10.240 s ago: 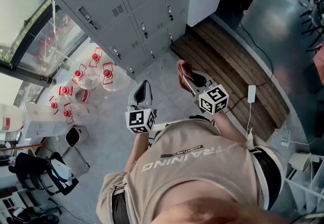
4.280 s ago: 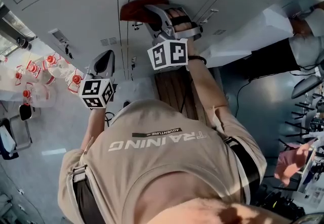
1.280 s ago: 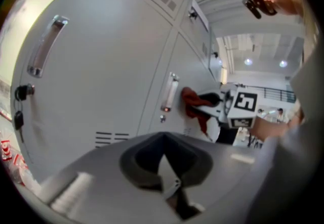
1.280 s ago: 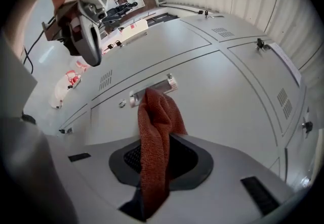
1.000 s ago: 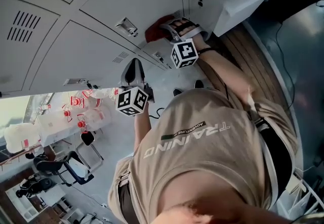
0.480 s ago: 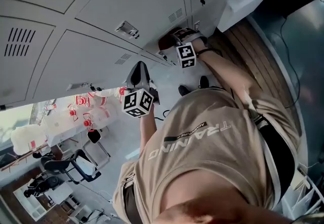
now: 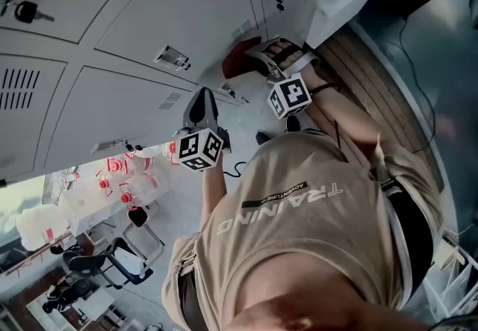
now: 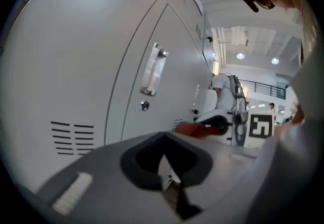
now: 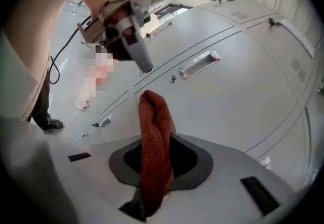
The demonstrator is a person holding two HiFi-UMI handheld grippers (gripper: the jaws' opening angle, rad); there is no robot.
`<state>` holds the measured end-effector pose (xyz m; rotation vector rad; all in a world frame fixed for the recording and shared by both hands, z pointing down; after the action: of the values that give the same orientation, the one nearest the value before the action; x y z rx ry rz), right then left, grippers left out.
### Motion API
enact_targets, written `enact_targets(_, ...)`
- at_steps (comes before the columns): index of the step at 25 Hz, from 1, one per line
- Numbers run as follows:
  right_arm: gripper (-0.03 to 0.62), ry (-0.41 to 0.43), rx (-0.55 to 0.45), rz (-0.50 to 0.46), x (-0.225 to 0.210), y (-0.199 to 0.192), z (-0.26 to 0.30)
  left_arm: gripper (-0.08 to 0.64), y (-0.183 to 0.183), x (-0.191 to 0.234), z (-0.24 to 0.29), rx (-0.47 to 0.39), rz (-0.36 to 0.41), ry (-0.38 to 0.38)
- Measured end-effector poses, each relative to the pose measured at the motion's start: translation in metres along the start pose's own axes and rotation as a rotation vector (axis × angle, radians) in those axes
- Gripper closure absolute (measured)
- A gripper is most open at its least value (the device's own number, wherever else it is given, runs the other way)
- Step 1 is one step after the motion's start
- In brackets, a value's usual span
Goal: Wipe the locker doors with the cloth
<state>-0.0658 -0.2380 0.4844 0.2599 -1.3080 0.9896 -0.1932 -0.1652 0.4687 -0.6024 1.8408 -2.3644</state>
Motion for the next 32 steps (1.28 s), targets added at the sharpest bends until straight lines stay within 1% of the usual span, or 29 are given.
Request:
enact_targets(3, 0.537, -0.125, -0.017, 0.033, -0.059, 0.007, -0.029, 0.554, 0.007, -0.01, 0.016, -0.015, 0.016, -0.031)
enact_targets(5, 0.537, -0.242, -0.044, 0.049, -0.105, 0.014, -0.048, 0.554, 0.012, -0.015, 0.026, -0.023, 0.027, -0.051)
enact_targets(6, 0.537, -0.307, -0.056, 0.042, -0.13, 0.017, -0.058, 0.554, 0.014, -0.018, 0.03, -0.023, 0.035, -0.062)
enact_targets(9, 0.537, -0.5, -0.083, -0.018, -0.203, 0.024, -0.084, 0.554, 0.018, -0.025, 0.038, -0.015, 0.061, -0.093)
enact_targets(12, 0.537, -0.676, -0.109, -0.076, -0.266, 0.03, -0.1, 0.554, 0.02, -0.03, 0.039, -0.007, 0.079, -0.104)
enact_targets(14, 0.537, -0.763, -0.124, -0.102, -0.296, 0.034, -0.103, 0.554, 0.018, -0.031, 0.038, -0.004, 0.079, -0.102)
enact_targets(15, 0.537, -0.789, -0.129, -0.114, -0.307, 0.037, -0.102, 0.554, 0.017, -0.031, 0.037, -0.002, 0.078, -0.097)
enact_targets(18, 0.537, -0.808, -0.144, -0.143, -0.325, 0.045, -0.087, 0.554, 0.016, -0.027, 0.03, 0.0, 0.075, -0.069)
enact_targets(21, 0.537, -0.771, -0.143, -0.151, -0.322, 0.043, -0.064, 0.554, 0.017, -0.022, 0.021, -0.007, 0.068, -0.041)
enact_targets(23, 0.537, -0.741, -0.139, -0.129, -0.306, 0.036, -0.056, 0.554, 0.016, -0.017, 0.014, -0.01, 0.058, -0.021)
enact_targets(26, 0.537, -0.677, -0.12, -0.101, -0.27, 0.022, -0.046, 0.554, 0.011, -0.011, 0.007, -0.003, 0.039, -0.001)
enact_targets(32, 0.537, -0.502, -0.066, -0.078, -0.197, -0.001, -0.02, 0.554, 0.002, -0.013, 0.005, 0.011, 0.023, 0.001)
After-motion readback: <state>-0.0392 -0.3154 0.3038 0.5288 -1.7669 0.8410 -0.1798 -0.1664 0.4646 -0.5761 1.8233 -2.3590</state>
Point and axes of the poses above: the fingertips, and each gripper's own axes: z forward along the fingers, x to its left, y out of its top, the point moved 3 cm from there along -z, backward along the fingers, and after that the axes turned 7 degrees about -y, right-handed, at the moved point
